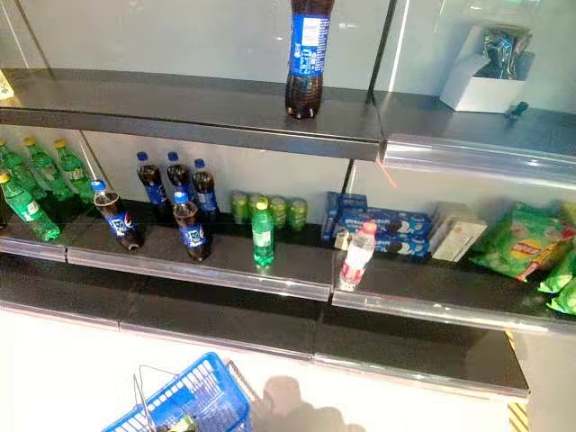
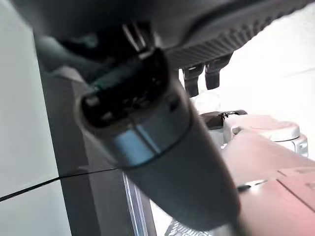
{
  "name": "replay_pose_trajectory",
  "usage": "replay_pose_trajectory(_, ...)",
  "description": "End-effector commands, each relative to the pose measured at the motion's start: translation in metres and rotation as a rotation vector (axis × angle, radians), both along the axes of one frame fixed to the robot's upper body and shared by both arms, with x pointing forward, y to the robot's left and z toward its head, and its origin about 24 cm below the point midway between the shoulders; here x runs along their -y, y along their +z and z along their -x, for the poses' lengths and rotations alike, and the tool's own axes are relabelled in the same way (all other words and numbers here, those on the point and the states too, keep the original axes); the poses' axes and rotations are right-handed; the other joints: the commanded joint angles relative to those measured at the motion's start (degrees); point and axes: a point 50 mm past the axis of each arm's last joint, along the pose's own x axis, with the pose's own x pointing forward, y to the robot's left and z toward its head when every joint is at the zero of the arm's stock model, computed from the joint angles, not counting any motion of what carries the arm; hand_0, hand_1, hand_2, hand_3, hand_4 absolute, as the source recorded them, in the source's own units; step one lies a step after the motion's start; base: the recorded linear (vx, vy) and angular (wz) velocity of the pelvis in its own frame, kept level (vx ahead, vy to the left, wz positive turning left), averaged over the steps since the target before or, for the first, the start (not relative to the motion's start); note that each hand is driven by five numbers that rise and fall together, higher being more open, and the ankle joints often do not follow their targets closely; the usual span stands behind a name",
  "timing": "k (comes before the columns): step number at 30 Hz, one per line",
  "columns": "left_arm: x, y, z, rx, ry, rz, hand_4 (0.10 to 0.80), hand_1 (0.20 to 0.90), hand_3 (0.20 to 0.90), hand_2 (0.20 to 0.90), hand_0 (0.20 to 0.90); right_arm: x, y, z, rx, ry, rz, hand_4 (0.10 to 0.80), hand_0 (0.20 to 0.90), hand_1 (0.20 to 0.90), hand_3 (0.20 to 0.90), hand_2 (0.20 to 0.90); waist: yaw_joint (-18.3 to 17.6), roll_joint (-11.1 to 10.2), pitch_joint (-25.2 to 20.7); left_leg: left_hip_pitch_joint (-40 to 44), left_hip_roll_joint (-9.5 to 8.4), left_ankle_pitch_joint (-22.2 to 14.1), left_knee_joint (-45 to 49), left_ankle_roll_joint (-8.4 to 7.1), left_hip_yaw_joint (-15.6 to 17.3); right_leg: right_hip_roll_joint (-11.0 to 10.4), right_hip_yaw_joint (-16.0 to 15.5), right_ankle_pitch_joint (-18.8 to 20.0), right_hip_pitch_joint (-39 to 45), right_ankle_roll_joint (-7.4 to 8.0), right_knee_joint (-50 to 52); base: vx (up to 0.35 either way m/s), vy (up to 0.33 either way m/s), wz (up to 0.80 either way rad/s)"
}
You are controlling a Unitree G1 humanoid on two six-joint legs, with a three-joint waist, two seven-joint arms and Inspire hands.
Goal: Pick up the drink and place into the basket.
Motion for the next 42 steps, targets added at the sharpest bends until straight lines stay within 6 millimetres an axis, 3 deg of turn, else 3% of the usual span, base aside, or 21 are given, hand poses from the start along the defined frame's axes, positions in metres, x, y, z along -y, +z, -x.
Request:
replay_pose_trajectory(1, -0.003, 0.014, -0.051, 0.227, -0.026, 0.015, 0.1, 0.3, 0.2, 0.3, 0.3, 0.011, 0.007, -0.027, 0.052, 0.041, 0.032, 0.8, 0.9, 0.9, 0.9, 0.9, -0.58, 0.54, 0.73, -0.82, -5.46, -3.04, -0.05, 4.75, -1.17, 3.34, -4.81, -3.51, 2.29, -1.36, 0.79, 0.0, 0.0, 0.0)
replay_pose_trajectory(27, -0.005, 0.015, -0.051, 0.225, -0.021, 0.006, 0.1, 0.3, 0.2, 0.3, 0.3, 0.011, 0.007, -0.026, 0.044, 0.069, 0.025, 0.8, 0.9, 0.9, 0.9, 0.9, -0.46, 0.63, 0.84, -0.79, -5.3, -2.92, 0.18, 4.56, -1.11, 3.83, -5.15, -3.73, 2.32, -1.63, 0.73, -0.004, -0.015, 0.0)
replay_pose_trajectory(34, 0.0, 0.014, -0.054, 0.244, 0.003, 0.026, 0.1, 0.3, 0.2, 0.3, 0.3, 0.012, 0.008, -0.031, 0.032, 0.112, 0.034, 0.8, 0.9, 0.9, 0.9, 0.9, 1.03, 1.05, 2.38, -2.91, -3.82, -1.76, 2.22, 3.08, -2.22, 4.57, -6.21, -4.1, 1.83, -2.55, 0.68, -0.056, -0.115, 0.02)
replay_pose_trajectory(36, 0.013, 0.013, -0.06, 0.267, -0.009, 0.056, 0.1, 0.3, 0.2, 0.3, 0.3, 0.02, 0.014, -0.047, 0.048, 0.115, 0.072, 0.8, 0.9, 0.9, 0.9, 0.9, 3.28, 2.03, 4.76, -7.55, -3.27, 0.26, 4.17, 1.45, -4.64, 4.19, -7.74, -3.8, 0.25, -3.18, 0.53, -0.264, -0.02, 0.23)
replay_pose_trajectory(38, 0.024, 0.014, -0.072, 0.285, -0.052, 0.073, 0.1, 0.3, 0.2, 0.3, 0.3, 0.025, 0.017, -0.055, 0.069, 0.077, 0.097, 0.8, 0.9, 0.9, 0.9, 0.9, 3.04, 2.72, 6.0, -9.89, -0.74, 2.5, 4.63, -0.09, 0.02, 3.73, -10.88, -3.58, -0.61, -3.47, 0.28, -0.277, 0.091, 0.59)
replay_pose_trajectory(39, 0.03, 0.015, -0.08, 0.296, -0.098, 0.086, 0.1, 0.3, 0.2, 0.3, 0.3, 0.028, 0.018, -0.052, 0.073, 0.035, 0.104, 0.8, 0.9, 0.9, 0.9, 0.9, 2.18, 2.98, 6.9, -10.02, 1.46, 4.27, 4.27, -0.94, 4.98, 3.03, -14.52, -3.44, -0.48, -3.58, 0.9, -0.165, 0.143, 1.16)
replay_pose_trajectory(40, 0.032, 0.015, -0.083, 0.299, -0.112, 0.089, 0.1, 0.3, 0.2, 0.3, 0.3, 0.028, 0.017, -0.047, 0.072, 0.018, 0.106, 0.8, 0.9, 0.9, 0.9, 0.9, 1.42, 3.04, 6.78, -9.31, 2.59, 4.14, 3.85, -1.6, 7.67, 2.73, -15.87, -4.2, -0.1, -3.18, 1.39, -0.096, 0.134, 1.32)
replay_pose_trajectory(41, 0.032, 0.015, -0.083, 0.299, -0.113, 0.091, 0.1, 0.3, 0.2, 0.3, 0.3, 0.028, 0.017, -0.046, 0.07, 0.023, 0.108, 0.8, 0.9, 0.9, 0.9, 0.9, 1.09, 3.06, 6.82, -9.21, 2.91, 4.35, 3.81, -1.67, 8.58, 2.55, -16.55, -4.34, -0.12, -3.19, 1.74, -0.048, 0.108, 1.55)
replay_pose_trajectory(42, 0.033, 0.016, -0.085, 0.304, -0.132, 0.092, 0.1, 0.3, 0.2, 0.3, 0.3, 0.028, 0.016, -0.042, 0.071, 0.003, 0.111, 0.8, 0.9, 0.9, 0.9, 0.9, 0.41, 3.0, 6.8, -9.07, 3.68, 4.56, 4.23, -1.51, 11.88, 1.95, -18.34, -4.52, -0.38, -3.34, 2.57, -0.084, 0.131, 1.54)
